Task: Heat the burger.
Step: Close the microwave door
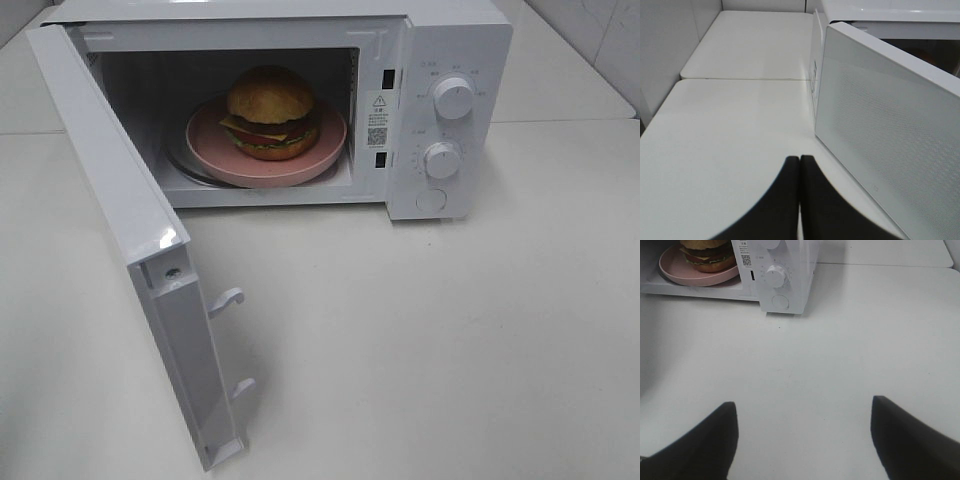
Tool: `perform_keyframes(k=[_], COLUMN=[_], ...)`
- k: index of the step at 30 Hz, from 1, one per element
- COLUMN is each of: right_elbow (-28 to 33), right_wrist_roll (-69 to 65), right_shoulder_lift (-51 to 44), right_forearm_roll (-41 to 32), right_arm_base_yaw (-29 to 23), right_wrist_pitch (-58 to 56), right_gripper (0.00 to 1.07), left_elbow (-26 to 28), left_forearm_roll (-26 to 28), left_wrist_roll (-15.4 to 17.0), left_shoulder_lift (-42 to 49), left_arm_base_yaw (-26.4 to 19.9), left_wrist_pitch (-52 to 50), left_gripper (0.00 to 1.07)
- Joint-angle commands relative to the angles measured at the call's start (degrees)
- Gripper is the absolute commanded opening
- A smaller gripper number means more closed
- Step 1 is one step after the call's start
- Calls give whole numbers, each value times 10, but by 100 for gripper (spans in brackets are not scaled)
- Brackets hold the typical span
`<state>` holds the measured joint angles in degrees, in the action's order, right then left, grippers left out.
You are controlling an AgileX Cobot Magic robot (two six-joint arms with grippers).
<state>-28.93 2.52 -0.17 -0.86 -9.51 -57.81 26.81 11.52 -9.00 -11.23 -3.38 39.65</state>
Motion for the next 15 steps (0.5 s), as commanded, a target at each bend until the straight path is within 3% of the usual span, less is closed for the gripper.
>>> perform_keyframes(k=[1,2,4,5,7,8,9,10,12,13,15], right_elbow=[0,0,0,0,0,0,0,0,0,0,0], right_wrist_roll=[5,5,5,5,5,5,5,5,5,5,5], right_shoulder_lift=[-15,-15,-15,-15,-15,-15,-15,-15,-15,-15,-15], right_forearm_roll=[-2,-2,-2,-2,-2,-2,-2,-2,-2,-2,-2], right_arm_base_yaw=[2,2,2,2,2,2,2,2,2,2,2], right_wrist_pitch=[7,7,7,7,7,7,7,7,7,7,7], right_gripper=[69,69,69,69,69,69,69,69,69,69,69], left_elbow=[-3,-3,-3,-3,-2,-2,-2,-2,-2,-2,-1], left_forearm_roll=[70,70,125,125,172,172,196,196,239,239,283], left_wrist_roll=[-73,-73,-121,-121,-166,-166,-194,-194,-238,-238,-276], left_shoulder_lift=[-105,-105,-180,-180,-253,-253,-297,-297,-362,-362,-418], left_arm_base_yaw=[3,3,3,3,3,3,3,3,3,3,3], left_wrist_pitch=[-89,-89,-128,-128,-166,-166,-186,-186,-226,-226,-258], left_gripper=[0,0,0,0,0,0,0,0,0,0,0])
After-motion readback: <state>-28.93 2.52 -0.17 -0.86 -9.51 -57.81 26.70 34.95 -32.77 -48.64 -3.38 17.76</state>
